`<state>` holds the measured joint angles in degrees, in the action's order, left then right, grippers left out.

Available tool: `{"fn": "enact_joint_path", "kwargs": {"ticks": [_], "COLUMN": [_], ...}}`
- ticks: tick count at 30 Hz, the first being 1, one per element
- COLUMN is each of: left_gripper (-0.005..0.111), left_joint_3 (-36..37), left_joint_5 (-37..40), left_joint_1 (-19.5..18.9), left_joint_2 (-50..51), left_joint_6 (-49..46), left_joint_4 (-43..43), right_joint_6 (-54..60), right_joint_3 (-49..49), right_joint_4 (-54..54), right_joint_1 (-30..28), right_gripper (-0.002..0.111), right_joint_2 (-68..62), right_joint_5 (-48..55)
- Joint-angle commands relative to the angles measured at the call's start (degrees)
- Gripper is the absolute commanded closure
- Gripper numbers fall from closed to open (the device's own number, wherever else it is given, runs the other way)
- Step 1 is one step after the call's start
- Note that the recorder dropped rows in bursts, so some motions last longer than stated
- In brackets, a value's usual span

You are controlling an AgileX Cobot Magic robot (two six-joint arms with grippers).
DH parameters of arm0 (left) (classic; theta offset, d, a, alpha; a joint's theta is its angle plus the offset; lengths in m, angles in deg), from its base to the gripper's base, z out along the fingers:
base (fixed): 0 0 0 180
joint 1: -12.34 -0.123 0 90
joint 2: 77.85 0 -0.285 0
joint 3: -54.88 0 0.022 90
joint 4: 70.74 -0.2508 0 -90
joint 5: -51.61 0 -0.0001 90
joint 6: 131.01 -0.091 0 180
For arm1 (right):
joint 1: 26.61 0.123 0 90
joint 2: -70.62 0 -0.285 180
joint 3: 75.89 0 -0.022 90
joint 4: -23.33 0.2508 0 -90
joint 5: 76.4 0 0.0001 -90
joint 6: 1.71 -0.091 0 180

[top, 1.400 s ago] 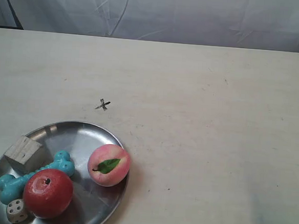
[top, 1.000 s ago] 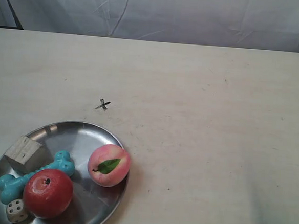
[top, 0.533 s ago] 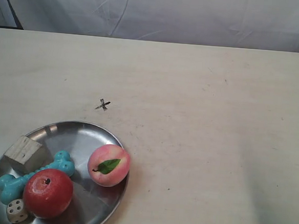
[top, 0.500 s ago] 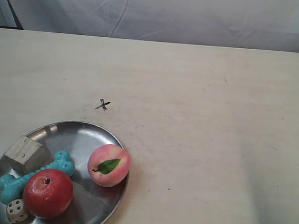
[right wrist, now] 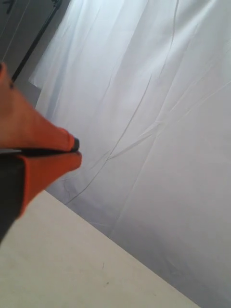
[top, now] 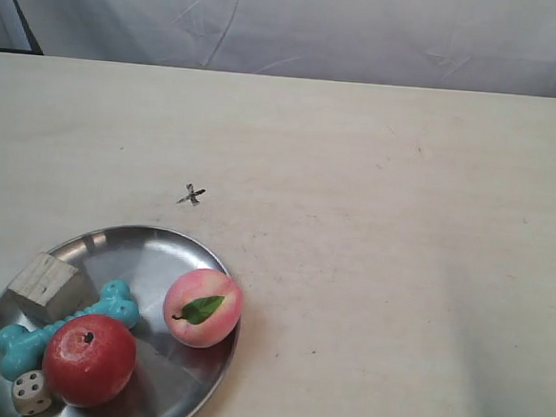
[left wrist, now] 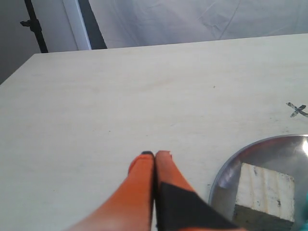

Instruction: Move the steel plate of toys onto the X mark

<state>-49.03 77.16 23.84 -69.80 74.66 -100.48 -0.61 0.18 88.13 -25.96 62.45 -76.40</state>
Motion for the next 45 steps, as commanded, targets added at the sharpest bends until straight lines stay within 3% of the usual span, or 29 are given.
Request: {"fn": "enact_joint_path", "kwargs": {"ticks": [1, 13, 17, 27, 29, 33, 35, 38, 40, 45], "left_gripper": [0.107, 0.107, 0.107, 0.107, 0.107, 0.107, 0.107, 0.107, 0.107, 0.107], "left_joint_3": [0.2, 0.1, 0.1, 0.1, 0.1, -0.3, -2.0, -6.1, -8.4, -14.7], "left_joint_5": [-0.3, -2.2, -10.2, -30.4, -37.6, -51.5, -48.4, -36.4, -33.8, -37.6], "left_joint_1": [0.0, 0.0, 0.0, 0.0, 0.0, 0.0, 0.0, 0.0, 0.0, 0.0], "left_joint_2": [-0.3, -0.3, -0.3, -0.3, -0.3, -0.3, -0.3, -0.3, 1.0, 12.2], "left_joint_6": [0.1, 0.0, 0.0, 0.0, 0.1, 0.3, 0.3, -6.8, -10.8, -15.7], "left_joint_4": [-1.2, -11.6, -16.4, -16.5, -14.1, 2.5, 12.7, 23.6, 24.2, 24.8], "right_joint_6": [0.5, 0.5, 0.5, 0.5, 0.5, 0.5, 0.1, 0.2, 0.7, 4.0], "right_joint_3": [0.2, 0.2, 0.2, 0.2, 0.2, 0.2, -0.1, -1.7, -3.4, -10.8], "right_joint_4": [-0.2, -0.2, -0.2, 0.2, 0.2, 0.3, 0.4, 0.2, -1.4, -14.0], "right_joint_1": [0.0, 0.0, 0.0, 0.1, 0.1, 0.1, 0.1, 0.1, 0.1, 0.1], "right_gripper": [0.109, 0.109, 0.109, 0.109, 0.109, 0.109, 0.109, 0.109, 0.109, 0.109], "right_joint_2": [0.4, 0.4, 0.4, 0.4, 0.4, 0.4, 0.4, 0.4, 0.4, -3.9], "right_joint_5": [-0.8, 5.5, 5.6, 5.5, 3.0, -6.0, -7.7, -4.5, -1.9, 0.3]}}
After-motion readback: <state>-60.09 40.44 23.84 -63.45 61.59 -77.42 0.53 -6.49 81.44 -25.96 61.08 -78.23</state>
